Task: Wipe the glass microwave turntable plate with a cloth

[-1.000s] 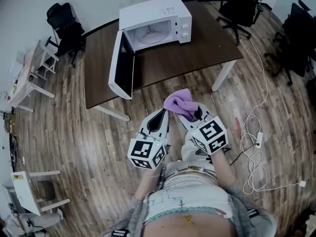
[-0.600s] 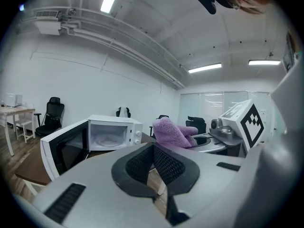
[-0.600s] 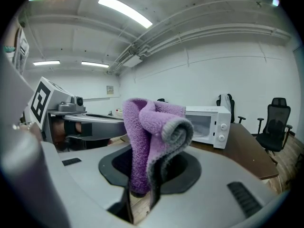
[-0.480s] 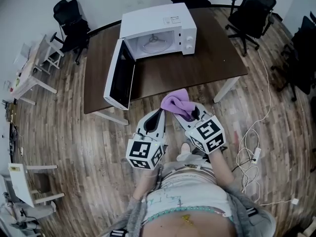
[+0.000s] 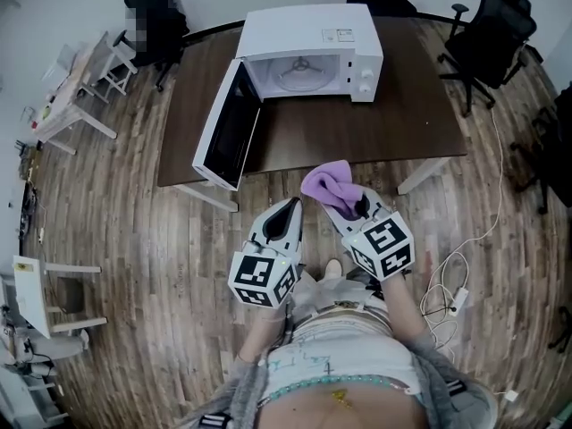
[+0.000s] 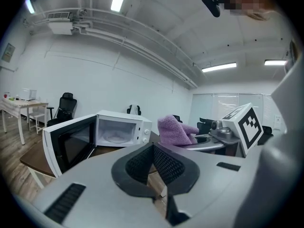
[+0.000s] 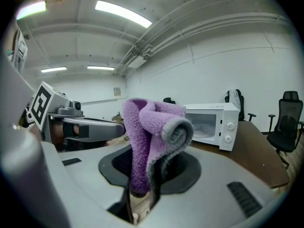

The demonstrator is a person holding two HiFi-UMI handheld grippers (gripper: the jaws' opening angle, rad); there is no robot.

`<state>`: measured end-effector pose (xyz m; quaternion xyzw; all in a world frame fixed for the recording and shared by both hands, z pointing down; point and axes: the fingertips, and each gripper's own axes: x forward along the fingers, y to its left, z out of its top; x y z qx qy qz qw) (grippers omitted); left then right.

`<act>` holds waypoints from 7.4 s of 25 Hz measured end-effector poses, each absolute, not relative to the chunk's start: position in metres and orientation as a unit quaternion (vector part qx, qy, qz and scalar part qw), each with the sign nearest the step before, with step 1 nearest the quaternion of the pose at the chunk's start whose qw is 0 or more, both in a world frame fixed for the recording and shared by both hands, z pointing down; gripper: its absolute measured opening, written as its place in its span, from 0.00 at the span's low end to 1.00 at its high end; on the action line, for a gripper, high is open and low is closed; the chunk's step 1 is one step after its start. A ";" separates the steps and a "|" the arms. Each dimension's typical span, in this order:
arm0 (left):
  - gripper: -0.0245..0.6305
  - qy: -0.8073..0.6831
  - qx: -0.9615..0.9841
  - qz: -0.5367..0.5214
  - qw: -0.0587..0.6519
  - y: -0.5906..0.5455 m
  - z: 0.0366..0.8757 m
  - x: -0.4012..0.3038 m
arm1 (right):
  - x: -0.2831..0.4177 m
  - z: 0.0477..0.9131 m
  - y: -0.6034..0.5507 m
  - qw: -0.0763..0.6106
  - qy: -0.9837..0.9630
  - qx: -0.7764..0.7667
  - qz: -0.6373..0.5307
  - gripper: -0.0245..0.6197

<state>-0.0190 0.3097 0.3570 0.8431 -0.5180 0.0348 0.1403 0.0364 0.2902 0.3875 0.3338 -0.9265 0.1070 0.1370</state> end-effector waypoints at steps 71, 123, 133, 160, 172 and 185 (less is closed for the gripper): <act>0.05 -0.492 0.855 0.043 0.155 -0.034 0.358 -0.030 | 0.010 0.385 -0.045 0.155 -0.929 0.317 0.113 0.22; 0.05 -0.415 0.886 0.057 0.201 -0.109 0.408 -0.080 | 0.005 0.436 -0.104 0.178 -0.865 0.441 0.157 0.22; 0.05 -0.462 0.854 0.047 0.232 -0.118 0.423 -0.081 | 0.015 0.428 -0.115 0.191 -0.886 0.398 0.144 0.22; 0.05 -0.445 0.846 0.118 0.270 -0.136 0.488 -0.065 | 0.030 0.452 -0.111 0.207 -0.877 0.395 0.178 0.22; 0.05 -0.435 0.840 0.153 0.286 -0.141 0.522 -0.063 | 0.030 0.458 -0.115 0.211 -0.874 0.396 0.186 0.22; 0.05 -0.450 0.810 0.141 0.348 -0.150 0.557 -0.068 | 0.036 0.466 -0.114 0.217 -0.867 0.404 0.194 0.22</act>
